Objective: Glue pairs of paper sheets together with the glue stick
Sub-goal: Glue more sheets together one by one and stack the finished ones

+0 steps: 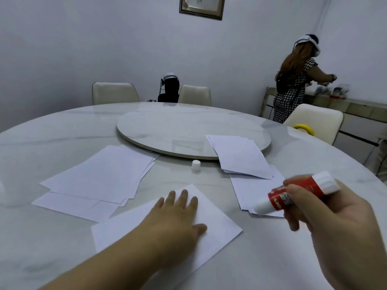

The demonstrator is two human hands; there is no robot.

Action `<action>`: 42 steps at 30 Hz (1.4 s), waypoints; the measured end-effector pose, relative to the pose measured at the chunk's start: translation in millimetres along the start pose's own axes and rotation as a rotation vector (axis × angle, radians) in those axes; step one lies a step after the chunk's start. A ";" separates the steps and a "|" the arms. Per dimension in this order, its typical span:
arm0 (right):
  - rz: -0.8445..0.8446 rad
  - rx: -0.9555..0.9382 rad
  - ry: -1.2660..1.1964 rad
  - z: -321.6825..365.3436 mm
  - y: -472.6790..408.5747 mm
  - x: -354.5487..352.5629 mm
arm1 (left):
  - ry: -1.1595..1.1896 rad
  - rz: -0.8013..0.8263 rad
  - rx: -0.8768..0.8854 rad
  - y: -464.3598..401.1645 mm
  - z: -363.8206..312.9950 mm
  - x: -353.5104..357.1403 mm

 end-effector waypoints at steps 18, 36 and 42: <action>0.478 0.054 0.494 -83.9 -45.1 105.9 | 0.031 -0.126 0.003 1.8 -7.5 5.9; 0.480 0.225 0.319 -44.1 14.6 42.3 | 0.003 -0.094 0.014 4.1 -9.0 6.1; -0.038 0.192 -0.331 -12.8 -6.5 -9.1 | -0.004 0.069 0.353 17.7 -24.9 3.9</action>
Point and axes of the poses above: each hand's wrist, its own y-axis away from the middle knuckle, its own x-axis out of the palm, z = x × y, the point moved 7 cm from there along -y, towards the middle knuckle, and after that the axes turned 11 degrees about -y, right-handed, at the moved point
